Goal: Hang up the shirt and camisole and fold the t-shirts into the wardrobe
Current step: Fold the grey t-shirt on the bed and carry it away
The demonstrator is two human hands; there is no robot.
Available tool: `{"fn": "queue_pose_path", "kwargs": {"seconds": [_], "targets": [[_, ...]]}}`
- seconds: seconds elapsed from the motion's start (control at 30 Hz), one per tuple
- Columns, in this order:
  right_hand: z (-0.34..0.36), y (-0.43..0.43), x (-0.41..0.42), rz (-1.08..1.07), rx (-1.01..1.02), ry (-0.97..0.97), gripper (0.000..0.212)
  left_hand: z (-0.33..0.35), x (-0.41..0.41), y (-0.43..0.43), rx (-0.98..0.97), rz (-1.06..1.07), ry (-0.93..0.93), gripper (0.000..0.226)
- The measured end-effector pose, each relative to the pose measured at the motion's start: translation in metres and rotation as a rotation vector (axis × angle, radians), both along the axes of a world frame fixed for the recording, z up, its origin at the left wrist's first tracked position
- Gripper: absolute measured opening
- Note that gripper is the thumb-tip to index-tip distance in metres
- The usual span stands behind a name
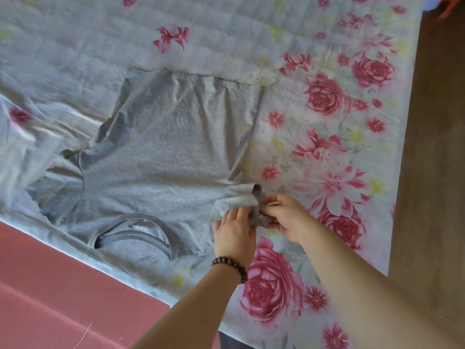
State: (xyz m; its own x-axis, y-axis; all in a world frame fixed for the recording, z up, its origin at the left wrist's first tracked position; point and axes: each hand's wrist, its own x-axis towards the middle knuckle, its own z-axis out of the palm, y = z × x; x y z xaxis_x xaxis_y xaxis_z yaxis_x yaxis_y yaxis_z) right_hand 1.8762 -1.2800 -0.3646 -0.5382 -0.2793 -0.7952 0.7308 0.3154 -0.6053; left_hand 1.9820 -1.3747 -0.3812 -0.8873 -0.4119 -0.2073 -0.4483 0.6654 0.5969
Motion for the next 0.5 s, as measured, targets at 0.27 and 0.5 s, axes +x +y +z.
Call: {"fn": "queue_pose_path", "kwargs": {"seconds": [0.27, 0.5], "targets": [[-0.028, 0.002, -0.009, 0.124, 0.261, 0.177, 0.066, -0.01, 0.012, -0.003, 0.028, -0.065, 0.158, 0.012], [-0.043, -0.018, -0.022, 0.31, 0.399, 0.435, 0.024, -0.019, 0.013, 0.005, 0.141, -0.085, 0.136, 0.006]]}}
